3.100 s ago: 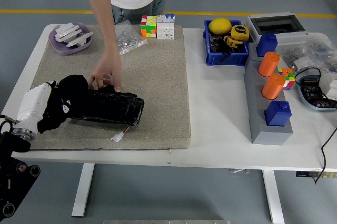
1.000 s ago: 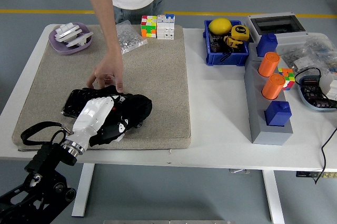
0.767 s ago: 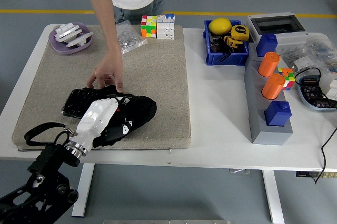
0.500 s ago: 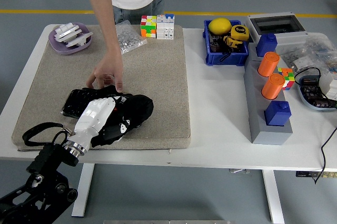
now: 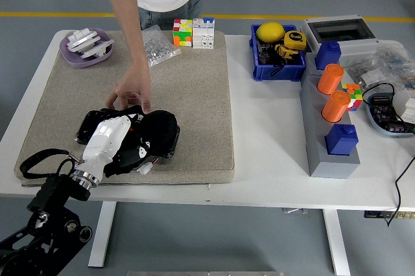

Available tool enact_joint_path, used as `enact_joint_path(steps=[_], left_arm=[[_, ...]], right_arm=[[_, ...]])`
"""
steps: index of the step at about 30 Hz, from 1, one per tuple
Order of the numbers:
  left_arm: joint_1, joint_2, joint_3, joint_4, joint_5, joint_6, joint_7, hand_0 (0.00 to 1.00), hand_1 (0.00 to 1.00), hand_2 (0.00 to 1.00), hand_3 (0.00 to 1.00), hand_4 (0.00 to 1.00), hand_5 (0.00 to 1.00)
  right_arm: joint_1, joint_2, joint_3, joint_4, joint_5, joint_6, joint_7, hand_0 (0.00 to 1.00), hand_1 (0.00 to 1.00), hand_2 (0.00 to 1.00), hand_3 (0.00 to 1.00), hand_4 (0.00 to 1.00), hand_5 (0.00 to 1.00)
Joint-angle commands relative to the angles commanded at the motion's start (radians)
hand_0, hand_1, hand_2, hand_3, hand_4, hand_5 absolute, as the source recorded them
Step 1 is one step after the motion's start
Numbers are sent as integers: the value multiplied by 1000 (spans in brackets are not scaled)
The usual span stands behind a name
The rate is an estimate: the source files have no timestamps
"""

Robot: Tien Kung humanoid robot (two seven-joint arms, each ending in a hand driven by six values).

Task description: Pick the rag up,wipe the panel,place it on the desk

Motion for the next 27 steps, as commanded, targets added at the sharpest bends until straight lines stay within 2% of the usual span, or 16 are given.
enact_joint_path(steps=[6,12,27], left_arm=[[6,-4,-52,20,13,0,5,258,253,503,466,146,2],[10,-24,-134,53,23,-2,3,258,253,502,464,144,2],[20,-17,-265,112,33,0,-5,258,257,502,466,151,2]], right_arm=[[1,-1,7,0,-9,1,1,529,571,658,560,951,403],[0,-1,15,0,-18,3,2,529,571,658,560,953,402],[1,0,12,0,-16,5,3,529,572,658,561,959,411]])
